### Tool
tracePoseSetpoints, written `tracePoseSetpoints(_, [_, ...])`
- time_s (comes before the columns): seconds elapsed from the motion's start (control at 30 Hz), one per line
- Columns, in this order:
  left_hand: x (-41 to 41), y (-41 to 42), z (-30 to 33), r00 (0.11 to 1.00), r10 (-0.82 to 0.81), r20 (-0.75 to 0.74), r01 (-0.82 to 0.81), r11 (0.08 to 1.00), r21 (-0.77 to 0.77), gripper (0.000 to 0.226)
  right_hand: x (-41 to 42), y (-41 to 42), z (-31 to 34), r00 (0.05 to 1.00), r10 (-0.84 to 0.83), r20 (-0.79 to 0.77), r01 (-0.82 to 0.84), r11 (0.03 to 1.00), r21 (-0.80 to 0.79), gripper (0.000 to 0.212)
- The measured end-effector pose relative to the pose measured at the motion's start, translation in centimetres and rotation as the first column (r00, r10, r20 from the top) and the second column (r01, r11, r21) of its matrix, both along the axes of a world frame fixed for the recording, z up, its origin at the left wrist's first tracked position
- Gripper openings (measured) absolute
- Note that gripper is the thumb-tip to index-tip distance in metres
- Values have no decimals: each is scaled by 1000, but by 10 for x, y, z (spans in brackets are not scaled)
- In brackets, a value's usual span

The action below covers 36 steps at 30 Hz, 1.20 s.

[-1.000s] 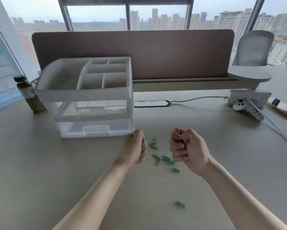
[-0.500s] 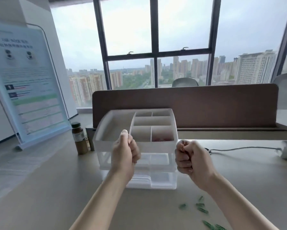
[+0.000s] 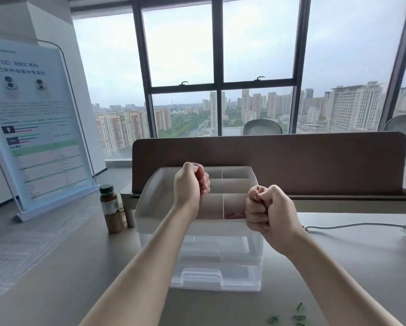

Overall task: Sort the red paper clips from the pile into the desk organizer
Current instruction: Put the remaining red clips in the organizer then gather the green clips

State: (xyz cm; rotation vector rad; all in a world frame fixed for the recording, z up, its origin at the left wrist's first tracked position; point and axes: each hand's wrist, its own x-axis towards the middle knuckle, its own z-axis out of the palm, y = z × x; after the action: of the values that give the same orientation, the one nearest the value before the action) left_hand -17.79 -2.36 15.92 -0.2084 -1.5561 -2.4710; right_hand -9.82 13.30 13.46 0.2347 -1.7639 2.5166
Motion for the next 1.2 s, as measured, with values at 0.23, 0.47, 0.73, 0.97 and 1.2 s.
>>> tracePoseSetpoints(0.23, [-4, -6, -9, 998, -18, -62, 24, 995, 92, 37, -3, 3, 4, 999, -33, -17, 32, 998, -61, 18])
tracePoseSetpoints(0.47, [-2, -7, -9, 986, -104, -134, 114, 991, 71, 48, -2, 1, 2, 999, -50, -7, 49, 994, -99, 18])
tracePoseSetpoints(0.73, [3, -24, -14, 952, -273, -140, 287, 954, 89, 66, -2, 2, 1, 999, -35, 15, 36, 993, -110, 15])
tracePoseSetpoints(0.97, [10, -27, -13, 956, -240, -169, 271, 941, 200, 61, -2, -2, 6, 999, -30, 32, 33, 997, -74, 4])
tracePoseSetpoints(1.2, [11, -61, -13, 995, -4, -95, 26, 974, 225, 48, -18, -29, 25, 997, -52, 63, 55, 997, -53, 8])
